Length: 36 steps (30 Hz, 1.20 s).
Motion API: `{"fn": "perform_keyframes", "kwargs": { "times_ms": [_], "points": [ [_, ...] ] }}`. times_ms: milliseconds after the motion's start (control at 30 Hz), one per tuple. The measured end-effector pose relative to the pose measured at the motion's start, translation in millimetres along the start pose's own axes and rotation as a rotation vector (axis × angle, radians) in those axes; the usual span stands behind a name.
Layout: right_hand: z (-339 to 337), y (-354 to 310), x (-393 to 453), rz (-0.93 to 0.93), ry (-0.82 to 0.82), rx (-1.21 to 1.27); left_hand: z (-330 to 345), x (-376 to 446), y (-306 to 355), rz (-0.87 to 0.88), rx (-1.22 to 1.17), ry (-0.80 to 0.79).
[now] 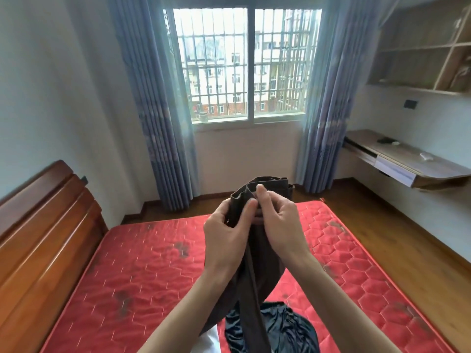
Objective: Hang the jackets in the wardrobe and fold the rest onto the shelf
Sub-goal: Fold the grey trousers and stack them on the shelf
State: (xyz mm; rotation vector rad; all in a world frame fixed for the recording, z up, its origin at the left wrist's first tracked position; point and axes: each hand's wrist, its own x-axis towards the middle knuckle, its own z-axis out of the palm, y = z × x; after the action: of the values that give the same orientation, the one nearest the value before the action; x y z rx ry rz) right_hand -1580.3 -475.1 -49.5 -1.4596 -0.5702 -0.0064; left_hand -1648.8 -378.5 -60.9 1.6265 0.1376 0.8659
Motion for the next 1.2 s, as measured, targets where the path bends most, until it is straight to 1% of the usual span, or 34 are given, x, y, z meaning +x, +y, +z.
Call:
{"fn": "perform_keyframes", "kwargs": {
  "times_ms": [67, 100, 167, 200, 267, 333, 400, 433, 467, 500, 533, 567, 633, 767, 833, 967, 1133, 1200],
  "points": [
    [-1, -2, 1, 0.052, 0.025, 0.082, 0, -2, -2, 0.001, 0.000, -0.074],
    [-3, -3, 1, 0.069, 0.026, 0.108, -1, -2, -4, 0.002, 0.010, -0.074],
    [-5, -4, -1, 0.075, -0.030, 0.119, -4, 0, -6, -0.005, -0.011, -0.038],
    [-6, -6, -3, 0.043, -0.070, 0.091, -5, 2, -6, -0.020, -0.046, -0.026],
    [-13, -8, -7, -0.122, -0.108, -0.038, -6, 7, -7, -0.061, -0.122, -0.032],
    [-28, -9, -9, -0.354, -0.052, -0.223, -7, 13, -5, -0.078, -0.169, -0.047],
    [-47, -8, -8, -0.511, 0.078, -0.381, -8, 22, -1, -0.074, -0.198, -0.062],
    [-57, -6, -7, -0.532, 0.150, -0.426, -9, 26, 2, -0.073, -0.215, -0.075],
    [-66, -3, -6, -0.515, 0.213, -0.447, -10, 30, 5, -0.079, -0.241, -0.093],
    [-74, 0, -4, -0.466, 0.253, -0.439, -10, 34, 9, -0.094, -0.279, -0.109],
    [-81, 2, -2, -0.397, 0.259, -0.400, -9, 38, 13, -0.110, -0.321, -0.120],
    [-87, 3, 1, -0.314, 0.236, -0.342, -8, 42, 15, -0.122, -0.347, -0.123],
    [-101, 4, 8, -0.173, 0.131, -0.232, -3, 49, 19, -0.137, -0.365, -0.118],
    [-133, -2, 25, -0.065, -0.131, -0.047, 20, 59, 25, -0.166, -0.438, -0.119],
    [-143, -7, 33, -0.082, -0.226, -0.006, 36, 64, 24, -0.185, -0.428, -0.116],
    [-175, -11, 54, -0.191, -0.325, -0.070, 70, 72, 20, -0.212, -0.358, -0.120],
    [-245, -17, 91, -0.134, -0.527, -0.147, 123, 78, 19, -0.218, -0.333, -0.095],
    [-280, -19, 105, -0.154, -0.532, -0.210, 146, 79, 17, -0.224, -0.324, -0.059]
  ]
}}
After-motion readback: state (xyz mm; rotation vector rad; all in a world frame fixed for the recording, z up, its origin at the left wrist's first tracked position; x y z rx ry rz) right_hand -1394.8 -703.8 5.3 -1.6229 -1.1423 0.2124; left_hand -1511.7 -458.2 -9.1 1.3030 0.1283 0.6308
